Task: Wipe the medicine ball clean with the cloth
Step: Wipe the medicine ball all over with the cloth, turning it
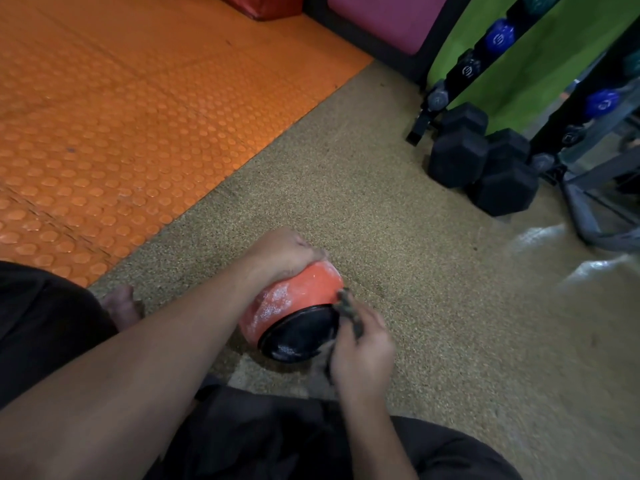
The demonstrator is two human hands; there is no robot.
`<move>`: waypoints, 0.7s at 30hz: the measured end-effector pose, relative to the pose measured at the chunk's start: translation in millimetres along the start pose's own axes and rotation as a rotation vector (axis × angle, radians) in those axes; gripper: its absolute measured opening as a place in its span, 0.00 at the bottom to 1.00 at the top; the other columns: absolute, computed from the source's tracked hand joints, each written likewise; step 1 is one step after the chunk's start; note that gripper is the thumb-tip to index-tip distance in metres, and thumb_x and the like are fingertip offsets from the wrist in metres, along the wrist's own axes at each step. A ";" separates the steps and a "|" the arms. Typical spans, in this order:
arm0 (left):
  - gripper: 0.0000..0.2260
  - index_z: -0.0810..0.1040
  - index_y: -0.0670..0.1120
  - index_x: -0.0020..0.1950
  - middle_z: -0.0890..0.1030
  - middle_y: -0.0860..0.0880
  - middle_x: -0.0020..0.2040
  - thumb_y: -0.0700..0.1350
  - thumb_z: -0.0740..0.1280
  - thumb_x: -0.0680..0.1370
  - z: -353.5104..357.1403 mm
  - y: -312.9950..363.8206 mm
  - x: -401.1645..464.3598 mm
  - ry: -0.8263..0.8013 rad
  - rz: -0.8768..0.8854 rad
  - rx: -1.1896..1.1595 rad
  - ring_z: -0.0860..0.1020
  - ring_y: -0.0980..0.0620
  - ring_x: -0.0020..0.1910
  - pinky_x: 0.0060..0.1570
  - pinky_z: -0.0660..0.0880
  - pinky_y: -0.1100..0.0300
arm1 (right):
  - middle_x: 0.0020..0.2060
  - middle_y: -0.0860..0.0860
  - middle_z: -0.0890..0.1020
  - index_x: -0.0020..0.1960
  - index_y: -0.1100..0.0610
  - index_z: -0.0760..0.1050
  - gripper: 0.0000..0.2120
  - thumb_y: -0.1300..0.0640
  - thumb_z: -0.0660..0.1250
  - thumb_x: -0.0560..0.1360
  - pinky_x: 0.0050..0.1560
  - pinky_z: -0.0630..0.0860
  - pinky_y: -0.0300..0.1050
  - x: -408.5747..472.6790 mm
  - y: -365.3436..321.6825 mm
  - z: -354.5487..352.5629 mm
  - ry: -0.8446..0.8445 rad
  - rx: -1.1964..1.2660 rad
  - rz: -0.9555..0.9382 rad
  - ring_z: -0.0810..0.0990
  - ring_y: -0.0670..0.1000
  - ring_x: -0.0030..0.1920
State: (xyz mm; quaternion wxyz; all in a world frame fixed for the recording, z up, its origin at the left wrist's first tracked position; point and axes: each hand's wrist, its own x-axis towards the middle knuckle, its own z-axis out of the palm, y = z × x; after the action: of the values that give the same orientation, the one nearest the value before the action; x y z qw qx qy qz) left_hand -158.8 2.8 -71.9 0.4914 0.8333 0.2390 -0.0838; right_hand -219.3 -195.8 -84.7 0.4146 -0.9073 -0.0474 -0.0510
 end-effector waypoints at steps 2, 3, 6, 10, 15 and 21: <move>0.20 0.88 0.52 0.58 0.85 0.49 0.60 0.65 0.73 0.76 0.3 0.2 -1.1 -0.012 -0.004 -0.002 0.79 0.47 0.49 0.55 0.71 0.55 | 0.48 0.50 0.85 0.53 0.53 0.85 0.08 0.59 0.68 0.80 0.48 0.71 0.45 9.9 7.2 5.8 0.025 0.132 0.294 0.83 0.54 0.53; 0.20 0.88 0.52 0.57 0.85 0.49 0.59 0.65 0.73 0.76 -0.7 0.8 -1.1 -0.018 -0.008 -0.010 0.80 0.47 0.50 0.56 0.72 0.54 | 0.50 0.50 0.84 0.56 0.53 0.85 0.09 0.59 0.68 0.80 0.48 0.69 0.43 6.5 4.8 9.6 0.042 0.109 0.289 0.82 0.52 0.53; 0.17 0.89 0.53 0.55 0.87 0.49 0.57 0.63 0.75 0.74 -6.1 -2.3 2.3 -0.026 -0.017 -0.046 0.83 0.45 0.51 0.61 0.77 0.51 | 0.60 0.45 0.80 0.70 0.49 0.79 0.20 0.57 0.67 0.79 0.50 0.70 0.35 -25.1 -17.4 14.0 0.086 -0.082 -0.059 0.73 0.38 0.51; 0.14 0.89 0.53 0.53 0.87 0.50 0.52 0.61 0.77 0.74 -10.3 -7.9 3.8 -0.034 -0.025 -0.110 0.84 0.46 0.48 0.55 0.79 0.54 | 0.69 0.42 0.75 0.74 0.46 0.75 0.31 0.51 0.60 0.70 0.56 0.77 0.37 -34.6 -23.2 6.2 -0.096 -0.248 -0.397 0.79 0.41 0.58; 0.14 0.89 0.55 0.52 0.86 0.52 0.56 0.63 0.75 0.75 -4.7 -6.7 2.3 -0.001 -0.030 -0.128 0.81 0.48 0.47 0.55 0.73 0.54 | 0.52 0.45 0.82 0.58 0.49 0.83 0.10 0.58 0.65 0.82 0.49 0.71 0.40 -1.0 3.2 4.6 -0.033 0.165 0.257 0.82 0.52 0.57; 0.17 0.88 0.53 0.55 0.86 0.50 0.57 0.63 0.75 0.75 -4.4 -3.9 -0.6 0.012 -0.013 -0.059 0.82 0.47 0.50 0.55 0.74 0.56 | 0.72 0.46 0.73 0.75 0.48 0.74 0.31 0.53 0.60 0.71 0.60 0.77 0.43 -44.5 -28.6 18.2 -0.095 -0.218 -0.463 0.78 0.46 0.66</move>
State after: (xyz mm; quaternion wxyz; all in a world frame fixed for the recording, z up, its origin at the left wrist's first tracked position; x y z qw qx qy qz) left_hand -161.6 8.0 -72.5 0.5138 0.8173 0.2499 -0.0749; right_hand -266.0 -165.4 -81.0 0.2889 -0.9131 -0.2674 -0.1065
